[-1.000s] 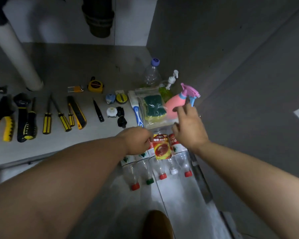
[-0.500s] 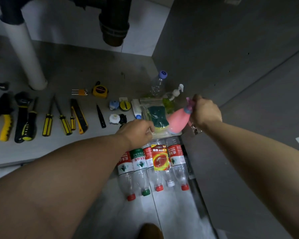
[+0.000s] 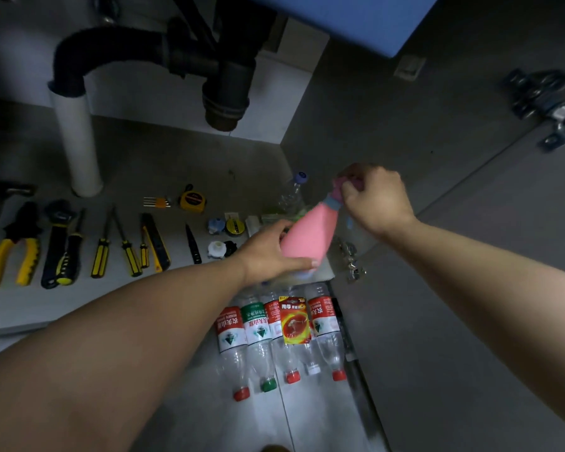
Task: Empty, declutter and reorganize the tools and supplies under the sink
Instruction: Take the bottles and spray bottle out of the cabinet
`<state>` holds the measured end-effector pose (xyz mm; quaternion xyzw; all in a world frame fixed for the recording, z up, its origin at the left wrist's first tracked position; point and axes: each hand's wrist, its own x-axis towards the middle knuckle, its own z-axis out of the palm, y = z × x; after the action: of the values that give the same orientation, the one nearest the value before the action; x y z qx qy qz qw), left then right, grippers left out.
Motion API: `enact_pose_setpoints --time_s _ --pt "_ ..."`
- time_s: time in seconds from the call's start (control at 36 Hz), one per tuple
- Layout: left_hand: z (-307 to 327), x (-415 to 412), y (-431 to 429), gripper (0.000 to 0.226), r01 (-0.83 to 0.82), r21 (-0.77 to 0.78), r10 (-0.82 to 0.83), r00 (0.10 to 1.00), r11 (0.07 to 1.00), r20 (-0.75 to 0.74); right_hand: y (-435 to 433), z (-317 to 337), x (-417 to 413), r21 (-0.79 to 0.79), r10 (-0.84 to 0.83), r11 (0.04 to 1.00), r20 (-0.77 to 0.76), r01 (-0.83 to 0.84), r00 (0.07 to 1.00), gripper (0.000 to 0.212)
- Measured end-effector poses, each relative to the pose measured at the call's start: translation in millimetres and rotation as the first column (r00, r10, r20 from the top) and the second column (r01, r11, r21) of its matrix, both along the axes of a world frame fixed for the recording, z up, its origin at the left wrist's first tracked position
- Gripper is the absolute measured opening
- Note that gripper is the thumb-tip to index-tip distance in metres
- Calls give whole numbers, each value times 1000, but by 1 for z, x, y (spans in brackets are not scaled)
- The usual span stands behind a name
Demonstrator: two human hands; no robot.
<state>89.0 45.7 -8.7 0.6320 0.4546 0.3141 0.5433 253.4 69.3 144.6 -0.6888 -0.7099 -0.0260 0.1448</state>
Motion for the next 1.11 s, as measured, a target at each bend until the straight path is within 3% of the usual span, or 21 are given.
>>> enact_pose_setpoints --time_s 0.11,0.25,0.31,0.44,0.58,0.67,0.86,1.11 --pt "-1 -13 -3 106 -40 -28 41 999 999 35 6 -12 -23 -105 -47 994 -221 24 974 45" --pt "-20 -37 8 69 -238 -51 238 971 970 0 19 -50 -35 -187 -155 980 -490 71 858 35" --pt "-26 -47 13 63 -320 -77 320 947 944 -9 31 -62 -31 -218 -175 974 -523 67 834 35" --pt "-36 -68 21 49 -518 -197 538 841 832 60 68 -84 -15 -191 -174 974 -306 119 936 33" --pt "-37 -71 26 48 -564 -338 631 766 753 127 103 -100 -19 -228 -131 970 -187 87 974 60" --pt "-38 -68 27 43 -559 -358 633 762 748 133 119 -108 -25 -247 -102 966 -108 72 989 53" --pt "-39 -57 33 47 -527 -326 585 803 785 111 145 -115 -29 -167 -100 982 -62 88 993 22" --pt "-32 -55 37 45 -547 -302 603 787 781 133 124 -82 -14 53 -96 993 -112 102 989 22"
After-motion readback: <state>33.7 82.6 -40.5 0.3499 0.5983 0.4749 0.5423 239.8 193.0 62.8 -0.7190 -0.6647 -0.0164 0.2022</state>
